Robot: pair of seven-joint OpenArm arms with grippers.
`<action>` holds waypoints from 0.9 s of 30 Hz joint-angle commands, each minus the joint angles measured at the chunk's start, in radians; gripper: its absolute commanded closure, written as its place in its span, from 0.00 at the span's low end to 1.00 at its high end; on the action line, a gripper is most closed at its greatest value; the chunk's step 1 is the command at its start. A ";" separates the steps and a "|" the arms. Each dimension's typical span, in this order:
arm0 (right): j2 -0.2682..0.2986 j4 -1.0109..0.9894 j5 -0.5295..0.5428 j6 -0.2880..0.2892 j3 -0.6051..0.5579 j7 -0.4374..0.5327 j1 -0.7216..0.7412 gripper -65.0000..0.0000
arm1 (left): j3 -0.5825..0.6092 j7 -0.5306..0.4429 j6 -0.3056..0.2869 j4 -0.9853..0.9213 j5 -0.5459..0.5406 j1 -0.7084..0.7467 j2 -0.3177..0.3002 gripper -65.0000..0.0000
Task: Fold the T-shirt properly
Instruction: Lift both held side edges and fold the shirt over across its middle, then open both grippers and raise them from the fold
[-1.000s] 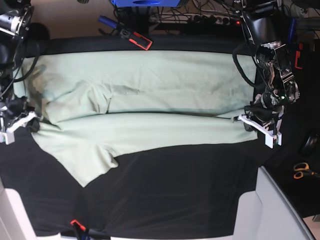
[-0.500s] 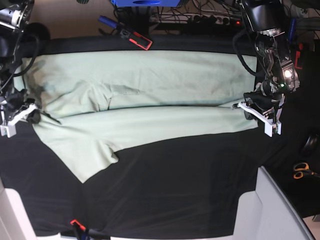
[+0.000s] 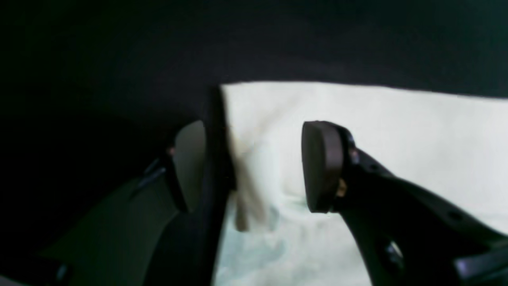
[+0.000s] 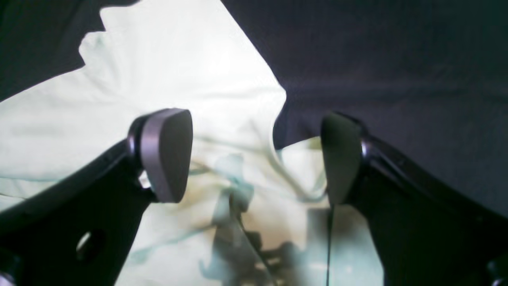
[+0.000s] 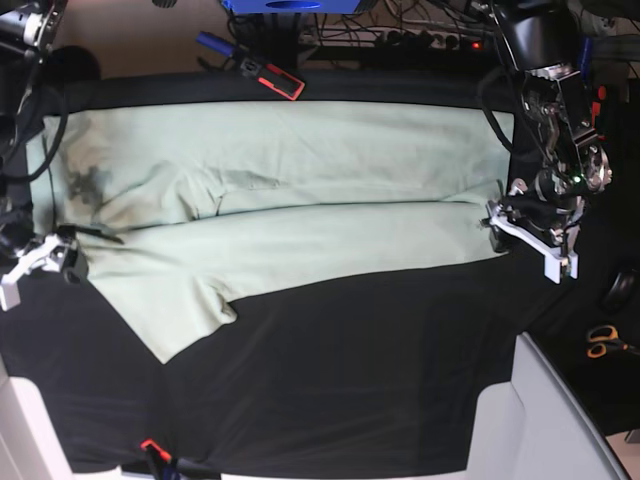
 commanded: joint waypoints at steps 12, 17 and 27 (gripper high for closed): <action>0.024 -0.430 -0.213 -0.035 -0.005 0.070 0.336 0.25 | -0.025 -0.019 -0.004 0.017 -0.013 -0.045 -0.049 0.40; 0.022 -0.585 -0.270 -0.061 -0.005 0.155 0.379 0.25 | -0.108 -0.019 -0.004 0.014 -0.014 -0.045 -0.043 0.40; 0.022 -0.685 -0.272 -0.132 -0.005 0.232 0.392 0.26 | -0.135 -0.019 -0.004 0.014 -0.014 -0.033 -0.049 0.40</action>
